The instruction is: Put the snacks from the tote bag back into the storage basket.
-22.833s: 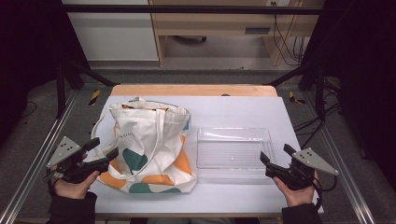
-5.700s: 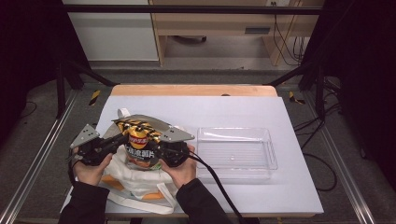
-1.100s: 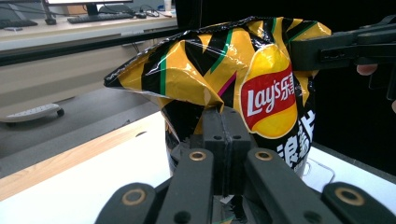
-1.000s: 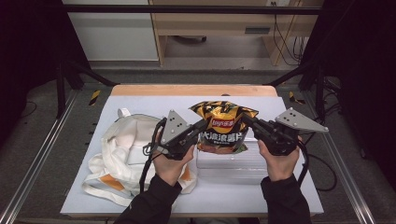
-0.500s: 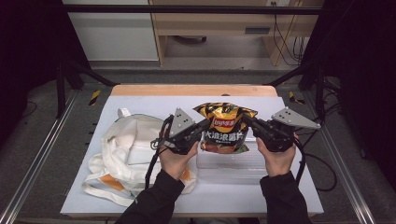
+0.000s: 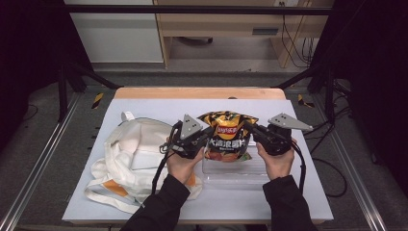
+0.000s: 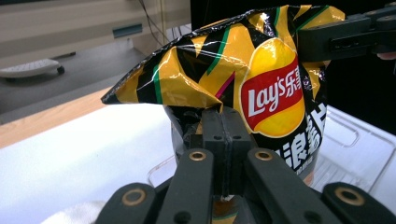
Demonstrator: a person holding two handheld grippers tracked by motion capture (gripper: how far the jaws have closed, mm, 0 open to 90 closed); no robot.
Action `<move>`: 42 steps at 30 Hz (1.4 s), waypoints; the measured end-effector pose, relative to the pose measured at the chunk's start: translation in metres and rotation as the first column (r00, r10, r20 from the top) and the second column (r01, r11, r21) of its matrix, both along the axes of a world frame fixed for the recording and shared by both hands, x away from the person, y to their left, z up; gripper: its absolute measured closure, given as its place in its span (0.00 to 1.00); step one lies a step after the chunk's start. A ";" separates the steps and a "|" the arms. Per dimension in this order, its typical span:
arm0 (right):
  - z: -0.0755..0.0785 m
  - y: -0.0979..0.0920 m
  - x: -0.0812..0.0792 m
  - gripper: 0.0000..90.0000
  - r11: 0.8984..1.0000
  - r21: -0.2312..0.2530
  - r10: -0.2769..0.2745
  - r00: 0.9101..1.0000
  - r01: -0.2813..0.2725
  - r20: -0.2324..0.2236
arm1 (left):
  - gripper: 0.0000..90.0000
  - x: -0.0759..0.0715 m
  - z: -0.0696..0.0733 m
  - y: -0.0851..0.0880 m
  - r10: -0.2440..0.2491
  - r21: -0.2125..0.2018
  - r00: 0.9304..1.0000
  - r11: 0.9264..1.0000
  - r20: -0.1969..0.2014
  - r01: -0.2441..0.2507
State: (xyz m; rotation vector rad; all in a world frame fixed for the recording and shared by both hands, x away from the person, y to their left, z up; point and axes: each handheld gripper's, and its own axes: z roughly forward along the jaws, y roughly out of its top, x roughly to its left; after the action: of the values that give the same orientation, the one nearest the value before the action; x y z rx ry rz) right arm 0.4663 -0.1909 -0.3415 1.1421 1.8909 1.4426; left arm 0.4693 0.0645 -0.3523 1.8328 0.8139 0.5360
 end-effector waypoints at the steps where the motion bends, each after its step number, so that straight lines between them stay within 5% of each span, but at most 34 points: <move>1: -0.002 0.001 0.001 0.96 1.000 -0.007 -0.001 1.000 0.001 -0.003 | 1.00 0.001 -0.002 0.000 0.002 0.003 1.000 1.000 -0.004 -0.002; 15: -0.020 0.008 0.015 0.93 0.998 -0.053 -0.030 0.999 0.029 -0.036 | 1.00 0.012 -0.019 -0.005 0.032 0.051 0.999 0.998 -0.035 -0.030; 22: -0.026 0.012 0.018 0.88 0.995 -0.082 -0.057 0.998 0.055 -0.018 | 1.00 0.014 -0.022 -0.006 0.043 0.035 0.998 0.999 -0.041 -0.042; 29: -0.030 0.017 0.021 0.72 0.990 -0.116 -0.079 0.997 0.081 0.026 | 0.98 0.018 -0.023 -0.007 0.063 0.027 0.997 0.998 -0.036 -0.062; 42: -0.030 0.017 0.022 0.37 0.986 -0.118 -0.110 0.992 0.117 0.066 | 0.71 0.016 -0.022 0.000 0.089 0.010 0.996 0.996 -0.011 -0.089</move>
State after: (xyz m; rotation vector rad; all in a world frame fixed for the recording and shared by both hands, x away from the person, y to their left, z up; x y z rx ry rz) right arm 0.4881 -0.1735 -0.3714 1.1175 1.8161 1.2677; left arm 0.4854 0.0648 -0.3746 1.8165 0.9052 0.5872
